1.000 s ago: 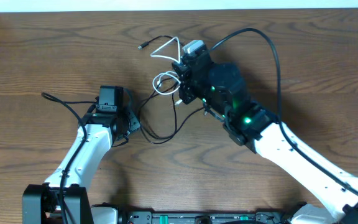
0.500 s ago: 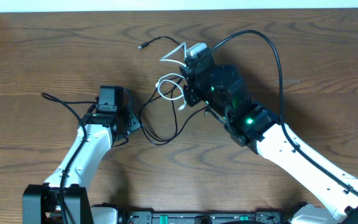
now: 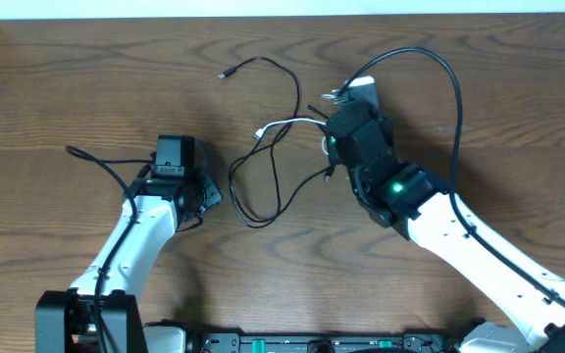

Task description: Untangle cables

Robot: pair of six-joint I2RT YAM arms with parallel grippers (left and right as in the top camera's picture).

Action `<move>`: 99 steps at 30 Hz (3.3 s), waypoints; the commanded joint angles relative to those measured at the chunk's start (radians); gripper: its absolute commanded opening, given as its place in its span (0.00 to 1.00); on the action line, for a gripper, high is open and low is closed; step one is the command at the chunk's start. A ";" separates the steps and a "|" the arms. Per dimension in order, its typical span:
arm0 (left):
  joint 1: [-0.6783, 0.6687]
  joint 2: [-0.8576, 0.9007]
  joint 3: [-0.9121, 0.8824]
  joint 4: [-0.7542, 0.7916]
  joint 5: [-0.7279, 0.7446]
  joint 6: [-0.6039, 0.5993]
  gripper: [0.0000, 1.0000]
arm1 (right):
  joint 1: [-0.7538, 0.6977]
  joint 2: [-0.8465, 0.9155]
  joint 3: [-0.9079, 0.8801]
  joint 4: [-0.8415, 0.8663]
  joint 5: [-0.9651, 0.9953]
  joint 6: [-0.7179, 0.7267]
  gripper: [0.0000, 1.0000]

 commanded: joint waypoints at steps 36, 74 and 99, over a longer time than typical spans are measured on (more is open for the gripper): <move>-0.002 -0.006 0.016 0.074 0.644 0.393 0.45 | -0.013 0.272 -0.003 -0.213 0.077 0.480 0.01; -0.002 -0.006 0.016 0.084 0.535 0.407 0.48 | -0.059 0.269 -0.003 0.454 -0.155 -0.095 0.01; -0.002 -0.006 0.016 0.084 0.535 0.407 0.48 | -0.290 0.236 -0.010 -0.172 0.222 0.145 0.01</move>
